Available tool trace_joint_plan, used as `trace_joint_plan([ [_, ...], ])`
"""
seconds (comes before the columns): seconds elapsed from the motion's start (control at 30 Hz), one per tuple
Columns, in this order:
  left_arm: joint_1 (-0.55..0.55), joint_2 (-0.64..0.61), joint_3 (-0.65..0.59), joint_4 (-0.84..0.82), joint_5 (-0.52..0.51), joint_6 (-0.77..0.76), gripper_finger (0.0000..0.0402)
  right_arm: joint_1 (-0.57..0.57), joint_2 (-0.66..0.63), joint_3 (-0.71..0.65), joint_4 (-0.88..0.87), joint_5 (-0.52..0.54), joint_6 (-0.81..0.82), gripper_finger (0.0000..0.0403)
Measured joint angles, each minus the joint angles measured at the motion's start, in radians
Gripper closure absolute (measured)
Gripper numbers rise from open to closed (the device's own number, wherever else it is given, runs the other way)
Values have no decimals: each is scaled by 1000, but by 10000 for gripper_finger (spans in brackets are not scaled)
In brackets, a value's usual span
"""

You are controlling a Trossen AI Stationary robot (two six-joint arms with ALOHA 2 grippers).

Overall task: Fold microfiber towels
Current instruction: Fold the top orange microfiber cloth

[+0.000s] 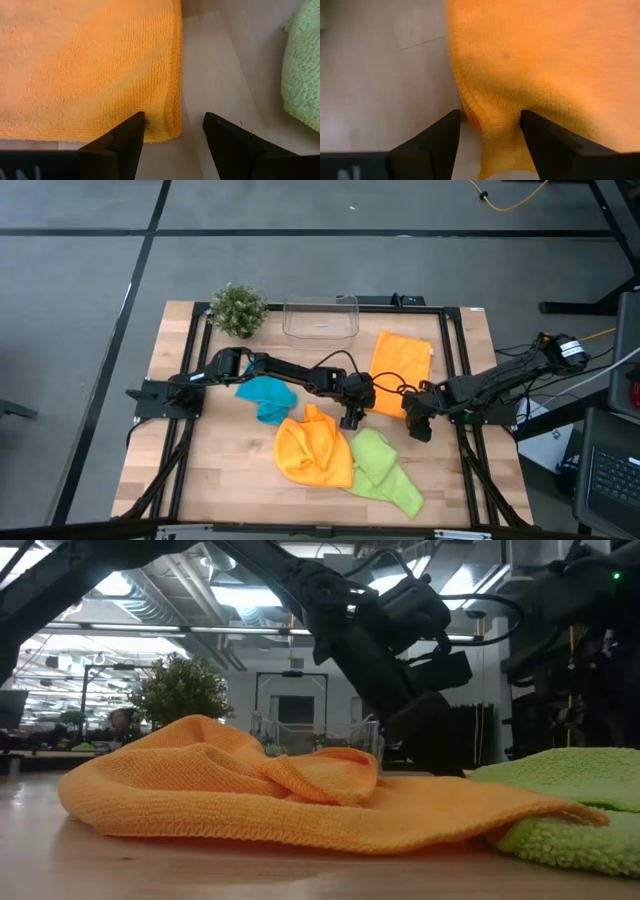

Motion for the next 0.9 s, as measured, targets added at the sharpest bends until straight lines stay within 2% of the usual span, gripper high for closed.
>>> trace_joint_plan([
  [0.1, -2, 0, -1, 7, -33, 2, 201, 27, 0, -1, -3, 47, 33, 202],
  [0.27, -3, 0, -1, 18, -67, 1, 218, 58, 13, -1, -4, 58, 41, 242],
  [0.4, -2, 0, -1, 26, -75, -1, 262, 74, 22, -1, 0, 54, 64, 272],
  [0.67, -2, 1, -1, 31, -104, -74, 389, 75, 23, 2, -1, 49, 159, 340],
  [0.8, -2, -4, 0, 21, -104, -104, 398, 75, 25, 23, -7, 33, 177, 388],
  [0.9, 1, -25, -2, -23, -106, -127, 400, 75, 28, 54, -13, -10, 187, 392],
])
